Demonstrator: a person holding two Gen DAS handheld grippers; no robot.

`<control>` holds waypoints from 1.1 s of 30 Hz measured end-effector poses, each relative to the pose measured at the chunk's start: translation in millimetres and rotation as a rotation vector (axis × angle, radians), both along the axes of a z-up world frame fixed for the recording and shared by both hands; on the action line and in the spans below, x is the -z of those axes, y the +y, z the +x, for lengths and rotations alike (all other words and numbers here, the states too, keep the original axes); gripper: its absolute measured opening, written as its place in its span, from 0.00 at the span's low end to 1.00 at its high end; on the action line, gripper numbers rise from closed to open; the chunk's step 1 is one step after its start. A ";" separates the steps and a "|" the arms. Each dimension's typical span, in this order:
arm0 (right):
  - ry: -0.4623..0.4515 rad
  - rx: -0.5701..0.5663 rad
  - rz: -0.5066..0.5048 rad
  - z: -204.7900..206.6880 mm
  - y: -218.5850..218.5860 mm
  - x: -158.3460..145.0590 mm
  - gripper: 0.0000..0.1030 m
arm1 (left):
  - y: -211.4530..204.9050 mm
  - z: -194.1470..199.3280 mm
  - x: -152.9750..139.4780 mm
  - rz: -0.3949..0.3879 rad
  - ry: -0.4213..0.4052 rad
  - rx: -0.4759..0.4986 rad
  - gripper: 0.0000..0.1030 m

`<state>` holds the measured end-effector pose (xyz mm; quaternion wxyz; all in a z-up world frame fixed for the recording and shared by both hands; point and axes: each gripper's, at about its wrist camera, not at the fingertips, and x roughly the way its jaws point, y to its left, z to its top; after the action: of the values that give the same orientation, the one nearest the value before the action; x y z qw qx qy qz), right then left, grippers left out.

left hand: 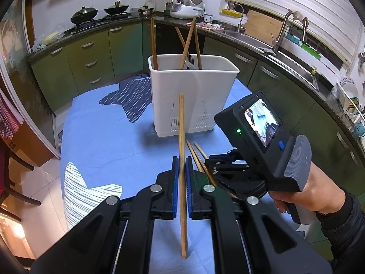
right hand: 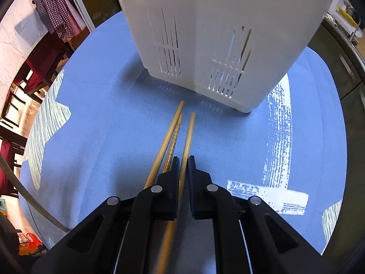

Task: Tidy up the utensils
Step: 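Grasp another wooden chopstick with the right gripper, then carry both chopsticks over the caddy and open the left gripper to drop its chopstick in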

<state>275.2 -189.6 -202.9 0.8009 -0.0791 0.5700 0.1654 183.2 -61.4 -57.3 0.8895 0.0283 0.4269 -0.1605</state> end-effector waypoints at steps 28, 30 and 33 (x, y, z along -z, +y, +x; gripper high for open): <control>-0.380 0.018 0.283 -138.7 -74.1 -158.8 0.06 | 2.4 -34.4 -27.3 -0.012 -0.080 0.022 0.06; -0.386 0.015 0.281 -140.0 -73.4 -159.3 0.06 | 3.6 -37.0 -29.7 -0.013 -0.087 0.021 0.06; -0.390 0.015 0.280 -141.1 -71.9 -161.1 0.06 | 4.0 -39.2 -32.2 -0.015 -0.096 0.022 0.06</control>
<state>134.1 -261.5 -41.8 0.9002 0.0067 0.3768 0.2183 143.9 -57.3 -25.1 0.9074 0.0340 0.3821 -0.1718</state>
